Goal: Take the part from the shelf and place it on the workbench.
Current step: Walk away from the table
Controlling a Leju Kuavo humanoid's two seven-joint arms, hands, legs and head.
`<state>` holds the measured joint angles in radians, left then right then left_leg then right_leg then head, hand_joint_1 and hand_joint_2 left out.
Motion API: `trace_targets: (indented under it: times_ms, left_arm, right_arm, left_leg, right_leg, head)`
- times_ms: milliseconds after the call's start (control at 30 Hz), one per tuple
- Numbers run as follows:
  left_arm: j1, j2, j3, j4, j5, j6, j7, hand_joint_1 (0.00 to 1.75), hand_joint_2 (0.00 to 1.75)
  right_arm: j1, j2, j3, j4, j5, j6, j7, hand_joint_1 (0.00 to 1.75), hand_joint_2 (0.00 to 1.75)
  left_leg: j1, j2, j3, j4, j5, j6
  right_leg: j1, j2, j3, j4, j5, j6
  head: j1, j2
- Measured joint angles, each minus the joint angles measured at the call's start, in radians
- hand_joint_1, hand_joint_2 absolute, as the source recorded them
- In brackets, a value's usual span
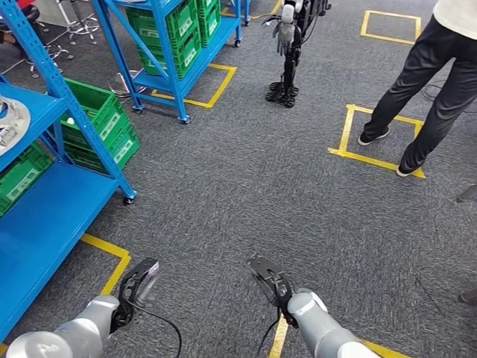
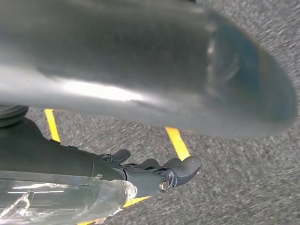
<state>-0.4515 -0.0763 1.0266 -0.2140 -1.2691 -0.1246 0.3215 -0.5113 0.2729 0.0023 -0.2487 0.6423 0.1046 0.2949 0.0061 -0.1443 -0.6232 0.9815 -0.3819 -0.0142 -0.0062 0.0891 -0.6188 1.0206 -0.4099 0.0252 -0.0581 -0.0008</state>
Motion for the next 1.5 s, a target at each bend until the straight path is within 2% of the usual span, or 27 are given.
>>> trace_targets:
  times_ms: [33, 100, 167, 233, 267, 333, 400, 467, 567, 600, 667, 733, 767, 800, 833, 900, 933, 1000, 1067, 1133, 1200, 1267, 1300, 1367, 1400, 1467, 1500]
  left_arm:
    - [-0.001, 0.003, 0.005, 0.000, 0.017, 0.026, -0.006, 0.00, 0.00]
    - [-0.006, 0.011, 0.027, 0.000, 0.065, 0.092, -0.032, 0.00, 0.00]
    - [-0.021, 0.026, 0.056, 0.000, 0.111, 0.134, -0.070, 0.00, 0.00]
    - [-0.037, 0.048, 0.083, 0.000, 0.142, 0.147, -0.106, 0.00, 0.00]
    - [-0.042, 0.059, 0.097, 0.000, 0.159, 0.163, -0.128, 0.00, 0.00]
    - [-0.056, 0.082, 0.127, 0.000, 0.205, 0.230, -0.191, 0.00, 0.00]
    - [-0.088, 0.107, 0.160, 0.000, 0.247, 0.304, -0.255, 0.00, 0.00]
    - [-0.124, 0.131, 0.187, -0.002, 0.268, 0.342, -0.287, 0.00, 0.00]
    - [-0.117, 0.135, 0.202, -0.005, 0.252, 0.302, -0.397, 0.00, 0.00]
    - [-0.085, 0.119, 0.198, -0.009, 0.239, 0.273, -0.478, 0.00, 0.00]
    - [0.012, 0.054, 0.183, -0.028, 0.239, 0.248, -0.682, 0.00, 0.00]
    - [0.124, -0.022, 0.176, -0.044, 0.286, 0.259, -0.828, 0.00, 0.00]
    - [0.175, -0.050, 0.176, -0.046, 0.318, 0.260, -0.873, 0.00, 0.00]
    - [0.218, -0.069, 0.177, -0.047, 0.347, 0.254, -0.906, 0.00, 0.00]
    - [0.251, -0.079, 0.178, -0.051, 0.376, 0.242, -0.931, 0.00, 0.00]
    - [0.293, -0.076, 0.188, -0.059, 0.426, 0.209, -0.937, 0.00, 0.00]
    - [0.308, -0.068, 0.197, -0.061, 0.448, 0.190, -0.932, 0.00, 0.00]
    - [0.331, -0.051, 0.213, -0.061, 0.473, 0.167, -0.923, 0.00, 0.00]
    - [0.339, -0.047, 0.220, -0.060, 0.472, 0.190, -0.907, 0.00, 0.00]
    - [0.337, -0.054, 0.221, -0.061, 0.466, 0.252, -0.883, 0.00, 0.00]
    - [0.328, -0.067, 0.221, -0.061, 0.468, 0.301, -0.870, 0.00, 0.00]
    - [0.320, -0.077, 0.221, -0.060, 0.475, 0.330, -0.865, 0.00, 0.00]
    - [0.317, -0.080, 0.221, -0.060, 0.480, 0.338, -0.861, 0.00, 0.00]
    - [0.315, -0.077, 0.221, -0.059, 0.488, 0.330, -0.851, 0.00, 0.00]
    - [0.315, -0.073, 0.221, -0.057, 0.491, 0.317, -0.843, 0.00, 0.00]
    - [0.317, -0.064, 0.223, -0.051, 0.503, 0.293, -0.828, 0.00, 0.00]
    - [0.321, -0.060, 0.226, -0.048, 0.515, 0.279, -0.824, 0.00, 0.00]
  right_arm:
    - [-0.003, 0.000, 0.000, 0.000, -0.007, -0.013, 0.000, 0.00, 0.00]
    - [-0.014, 0.000, 0.000, -0.001, -0.026, -0.045, -0.006, 0.00, 0.00]
    - [-0.032, -0.002, -0.001, -0.003, -0.045, -0.074, -0.011, 0.00, 0.00]
    - [-0.047, -0.007, -0.003, -0.003, -0.061, -0.098, -0.016, 0.00, 0.00]
    - [-0.053, -0.009, -0.005, -0.003, -0.073, -0.114, -0.023, 0.00, 0.00]
    - [-0.075, -0.011, -0.015, -0.005, -0.110, -0.159, -0.055, 0.00, 0.00]
    - [-0.118, -0.013, -0.034, -0.008, -0.152, -0.204, -0.088, 0.00, 0.00]
    - [-0.166, -0.016, -0.054, -0.011, -0.179, -0.228, -0.106, 0.00, 0.00]
    - [-0.199, -0.026, -0.092, -0.024, -0.249, -0.305, -0.152, 0.00, 0.00]
    - [-0.197, -0.035, -0.113, -0.031, -0.285, -0.342, -0.181, 0.00, 0.00]
    - [-0.165, -0.082, -0.164, -0.051, -0.335, -0.364, -0.251, 0.00, 0.00]
    - [-0.076, -0.145, -0.202, -0.070, -0.344, -0.323, -0.341, 0.00, 0.00]
    - [-0.011, -0.169, -0.217, -0.076, -0.347, -0.304, -0.418, 0.00, 0.00]
    - [0.060, -0.183, -0.234, -0.078, -0.351, -0.290, -0.520, 0.00, 0.00]
    - [0.132, -0.193, -0.253, -0.075, -0.356, -0.279, -0.635, 0.00, 0.00]
    - [0.250, -0.191, -0.287, -0.063, -0.361, -0.270, -0.802, 0.00, 0.00]
    - [0.289, -0.188, -0.300, -0.059, -0.361, -0.275, -0.832, 0.00, 0.00]
    - [0.328, -0.180, -0.319, -0.055, -0.361, -0.289, -0.816, 0.00, 0.00]
    - [0.343, -0.177, -0.332, -0.054, -0.363, -0.287, -0.787, 0.00, 0.00]
    - [0.359, -0.178, -0.341, -0.054, -0.366, -0.272, -0.780, 0.00, 0.00]
    - [0.382, -0.178, -0.348, -0.054, -0.366, -0.264, -0.781, 0.00, 0.00]
    - [0.401, -0.178, -0.355, -0.054, -0.363, -0.262, -0.783, 0.00, 0.00]
    - [0.406, -0.178, -0.357, -0.054, -0.361, -0.262, -0.783, 0.00, 0.00]
    - [0.411, -0.178, -0.359, -0.054, -0.358, -0.260, -0.784, 0.00, 0.00]
    - [0.413, -0.178, -0.360, -0.054, -0.358, -0.260, -0.784, 0.00, 0.00]
    - [0.424, -0.179, -0.361, -0.054, -0.360, -0.264, -0.786, 0.00, 0.00]
    - [0.431, -0.179, -0.363, -0.053, -0.363, -0.268, -0.791, 0.00, 0.00]
  left_leg:
    - [0.003, -0.008, -0.003, -0.001, 0.002, -0.006]
    - [0.002, 0.028, -0.017, 0.020, -0.015, -0.015]
    - [-0.001, 0.096, -0.067, 0.118, -0.071, -0.021]
    - [0.001, 0.123, -0.134, 0.248, -0.121, -0.029]
    - [0.003, 0.128, -0.151, 0.280, -0.124, -0.033]
    - [0.009, 0.141, -0.130, 0.231, -0.076, -0.042]
    - [0.009, 0.195, -0.062, 0.098, -0.011, -0.051]
    - [0.004, 0.233, -0.023, 0.021, 0.010, -0.042]
    - [-0.001, 0.202, -0.021, 0.013, 0.004, -0.011]
    - [-0.002, 0.187, -0.017, 0.012, 0.002, -0.003]
    - [-0.003, 0.159, -0.007, 0.011, -0.003, 0.012]
    - [-0.005, 0.123, 0.000, 0.011, -0.009, 0.023]
    - [-0.006, 0.101, 0.002, 0.011, -0.012, 0.026]
    - [-0.007, 0.080, 0.003, 0.012, -0.014, 0.027]
    - [-0.007, 0.059, 0.005, 0.012, -0.017, 0.028]
    - [-0.009, 0.025, 0.007, 0.013, -0.023, 0.025]
    - [-0.011, 0.014, 0.007, 0.015, -0.025, 0.022]
    - [-0.013, -0.001, 0.004, 0.016, -0.029, 0.016]
    - [-0.011, -0.009, 0.005, 0.015, -0.032, 0.008]
    - [-0.015, 0.035, -0.006, 0.047, -0.063, -0.003]
    - [-0.018, 0.099, -0.052, 0.151, -0.129, -0.011]
    - [-0.012, 0.124, -0.101, 0.259, -0.175, -0.019]
    - [-0.009, 0.130, -0.105, 0.274, -0.173, -0.024]
    - [-0.002, 0.147, -0.057, 0.200, -0.124, -0.032]
    - [0.000, 0.174, -0.015, 0.133, -0.096, -0.036]
    - [0.000, 0.215, 0.047, 0.031, -0.068, -0.031]
    - [-0.001, 0.222, 0.058, 0.011, -0.067, -0.025]
  right_leg:
    - [0.002, -0.011, 0.001, -0.002, 0.002, -0.004]
    - [0.002, -0.034, 0.006, -0.011, 0.007, -0.017]
    - [0.003, -0.061, 0.009, -0.018, 0.010, -0.027]
    - [0.004, -0.090, 0.009, -0.019, 0.008, -0.030]
    - [0.003, -0.105, 0.010, -0.018, 0.007, -0.030]
    - [0.001, -0.131, 0.010, -0.015, 0.003, -0.026]
    - [0.003, -0.154, 0.010, -0.005, -0.006, -0.014]
    - [0.011, -0.176, 0.010, 0.004, -0.016, -0.002]
    - [0.007, -0.206, 0.021, 0.005, -0.030, 0.015]
    - [0.001, -0.195, 0.022, 0.017, -0.043, 0.022]
    - [-0.005, -0.144, -0.004, 0.097, -0.092, 0.031]
    - [0.000, -0.102, -0.065, 0.227, -0.149, 0.031]
    - [0.005, -0.091, -0.094, 0.272, -0.160, 0.027]
    - [0.010, -0.084, -0.110, 0.280, -0.153, 0.021]
    - [0.015, -0.078, -0.108, 0.249, -0.126, 0.012]
    - [0.018, -0.042, -0.060, 0.113, -0.048, -0.003]
    - [0.017, -0.026, -0.036, 0.054, -0.021, -0.005]
    - [0.018, -0.011, -0.014, 0.007, -0.003, -0.008]
    - [0.019, -0.033, -0.009, 0.002, -0.002, -0.017]
    - [0.018, -0.056, 0.002, -0.011, 0.001, -0.028]
    - [0.017, -0.084, 0.010, -0.020, 0.001, -0.035]
    - [0.017, -0.115, 0.011, -0.020, -0.001, -0.037]
    - [0.016, -0.129, 0.011, -0.020, -0.002, -0.036]
    - [0.014, -0.153, 0.012, -0.019, -0.003, -0.032]
    - [0.014, -0.163, 0.014, -0.018, -0.005, -0.027]
    - [0.019, -0.184, 0.016, -0.009, -0.011, -0.014]
    - [0.021, -0.195, 0.018, -0.005, -0.014, -0.008]
  head:
    - [0.000, 0.000]
    - [-0.003, 0.000]
    - [-0.006, 0.000]
    - [-0.007, 0.000]
    - [-0.008, 0.000]
    - [-0.008, 0.000]
    - [-0.010, 0.000]
    - [-0.013, 0.000]
    - [-0.010, 0.000]
    - [-0.011, 0.000]
    - [-0.010, 0.000]
    - [-0.004, 0.000]
    - [0.002, 0.000]
    - [0.008, 0.000]
    - [0.013, 0.000]
    - [0.016, 0.000]
    - [0.016, 0.000]
    - [0.015, 0.000]
    - [0.015, 0.000]
    - [0.010, 0.000]
    - [0.005, 0.000]
    - [0.005, 0.000]
    - [0.005, 0.000]
    - [0.004, 0.000]
    - [0.004, 0.000]
    - [0.002, 0.000]
    - [0.002, 0.000]
